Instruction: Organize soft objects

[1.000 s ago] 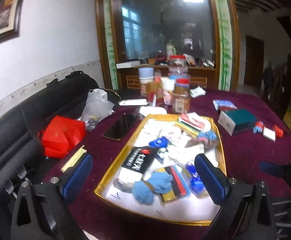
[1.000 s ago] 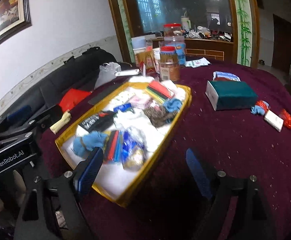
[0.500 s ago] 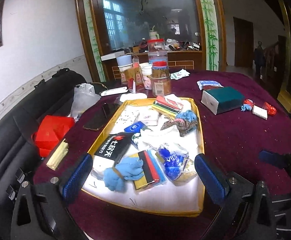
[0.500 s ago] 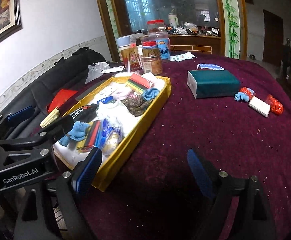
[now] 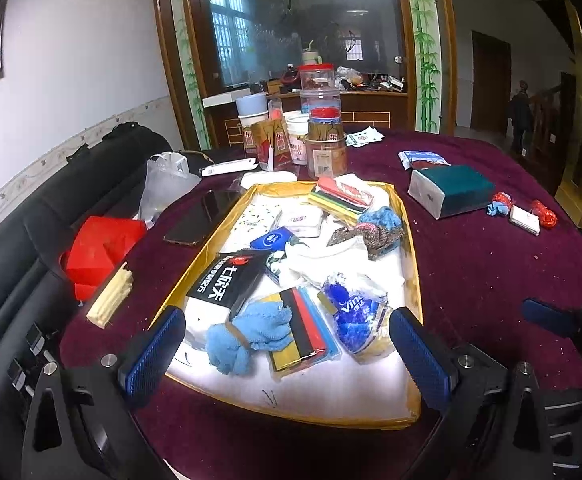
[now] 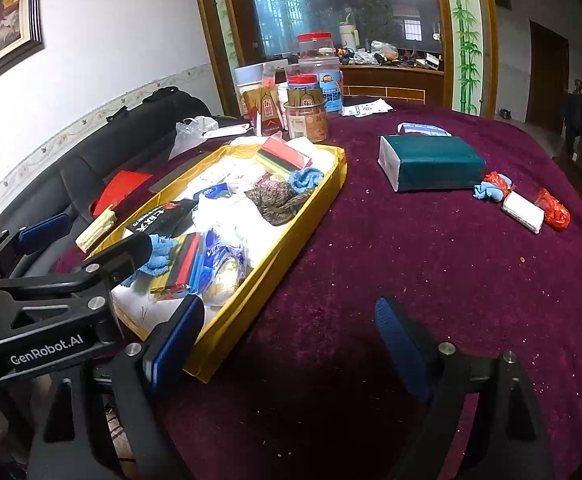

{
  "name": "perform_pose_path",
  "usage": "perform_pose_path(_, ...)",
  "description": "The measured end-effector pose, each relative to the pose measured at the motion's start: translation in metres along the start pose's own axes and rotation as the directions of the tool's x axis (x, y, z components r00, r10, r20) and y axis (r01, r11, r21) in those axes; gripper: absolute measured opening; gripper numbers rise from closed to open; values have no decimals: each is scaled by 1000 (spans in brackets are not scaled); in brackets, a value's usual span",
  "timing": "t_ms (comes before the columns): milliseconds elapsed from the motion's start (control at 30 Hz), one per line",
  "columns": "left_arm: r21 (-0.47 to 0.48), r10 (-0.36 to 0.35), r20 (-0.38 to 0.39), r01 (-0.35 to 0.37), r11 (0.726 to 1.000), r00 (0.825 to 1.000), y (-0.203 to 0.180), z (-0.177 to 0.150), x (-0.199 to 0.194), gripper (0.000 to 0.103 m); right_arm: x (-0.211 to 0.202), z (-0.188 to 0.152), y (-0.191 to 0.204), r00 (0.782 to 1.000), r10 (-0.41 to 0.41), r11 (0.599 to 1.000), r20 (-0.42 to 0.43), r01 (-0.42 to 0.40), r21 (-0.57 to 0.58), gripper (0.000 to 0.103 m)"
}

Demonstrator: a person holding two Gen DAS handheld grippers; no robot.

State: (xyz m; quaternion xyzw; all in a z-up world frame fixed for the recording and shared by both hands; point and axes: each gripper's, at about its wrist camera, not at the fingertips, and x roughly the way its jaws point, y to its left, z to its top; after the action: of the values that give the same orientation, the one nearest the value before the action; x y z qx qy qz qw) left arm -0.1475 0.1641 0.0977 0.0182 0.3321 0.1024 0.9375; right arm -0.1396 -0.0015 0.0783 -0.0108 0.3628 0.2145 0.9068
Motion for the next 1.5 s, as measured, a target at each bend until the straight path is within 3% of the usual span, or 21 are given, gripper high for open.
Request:
perform_pose_path(467, -3, -10, -29, 10, 1000, 1000, -1, -4, 5, 103, 1, -2, 1, 1000, -5, 1000, -7, 5, -1, 87)
perform_pose_path(1500, 66, -14, -68, 19, 998, 998, -42, -2, 8, 103, -4, -19, -48, 1000, -11, 996, -16, 12, 88, 87)
